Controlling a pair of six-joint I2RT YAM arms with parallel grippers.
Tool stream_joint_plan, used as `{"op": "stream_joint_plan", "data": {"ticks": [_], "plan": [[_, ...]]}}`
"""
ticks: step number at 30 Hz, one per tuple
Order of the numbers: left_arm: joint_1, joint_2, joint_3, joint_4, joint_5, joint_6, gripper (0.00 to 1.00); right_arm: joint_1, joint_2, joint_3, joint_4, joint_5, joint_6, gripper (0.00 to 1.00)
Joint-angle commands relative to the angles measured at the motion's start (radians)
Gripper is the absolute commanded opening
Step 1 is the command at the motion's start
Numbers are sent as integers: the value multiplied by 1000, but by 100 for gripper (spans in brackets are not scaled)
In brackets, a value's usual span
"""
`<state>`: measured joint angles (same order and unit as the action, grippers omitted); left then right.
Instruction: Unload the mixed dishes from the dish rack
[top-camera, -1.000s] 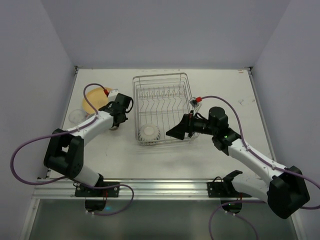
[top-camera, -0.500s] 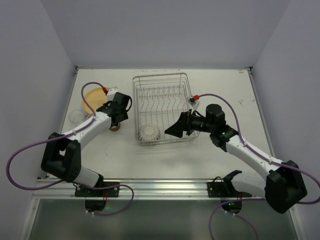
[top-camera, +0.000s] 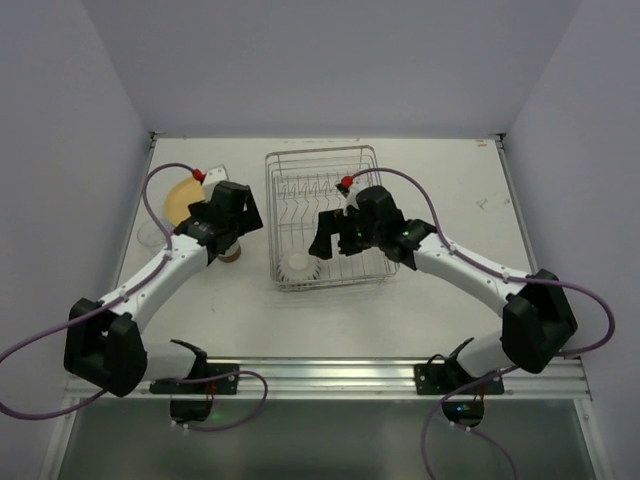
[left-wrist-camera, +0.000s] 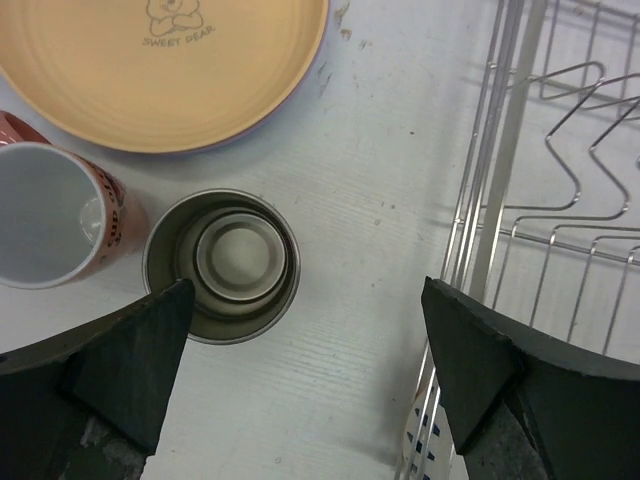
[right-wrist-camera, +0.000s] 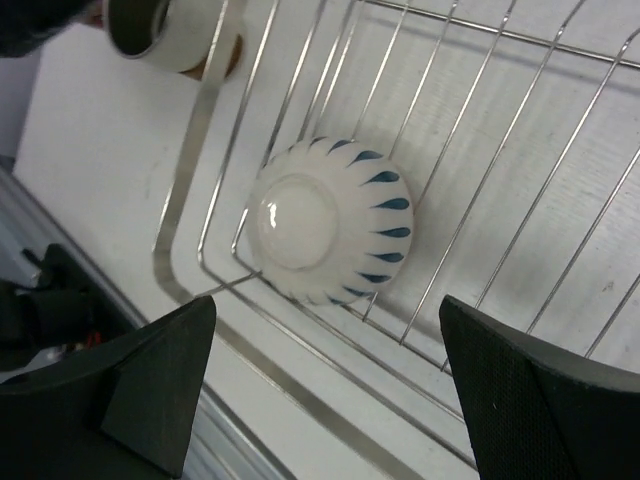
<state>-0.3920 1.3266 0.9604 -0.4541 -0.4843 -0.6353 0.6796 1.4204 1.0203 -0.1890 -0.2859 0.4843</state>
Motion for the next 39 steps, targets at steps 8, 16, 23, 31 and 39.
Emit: {"op": "stream_joint_plan", "data": {"ticks": [8,16,23,31,39], "plan": [[10,-337,-144,152,32,-85,100,110,175,168,-231,347,-10,87],[12,-469,-206,180,21,-104,100,140,233,228,-244,366,0,87],[10,-472,-199,176,56,-75,100,169,317,300,-274,386,-1,86],[10,-498,-219,210,95,-49,100,178,420,382,-352,476,30,83],[12,-526,-223,213,98,-24,100,132,425,370,-391,554,71,81]]}}
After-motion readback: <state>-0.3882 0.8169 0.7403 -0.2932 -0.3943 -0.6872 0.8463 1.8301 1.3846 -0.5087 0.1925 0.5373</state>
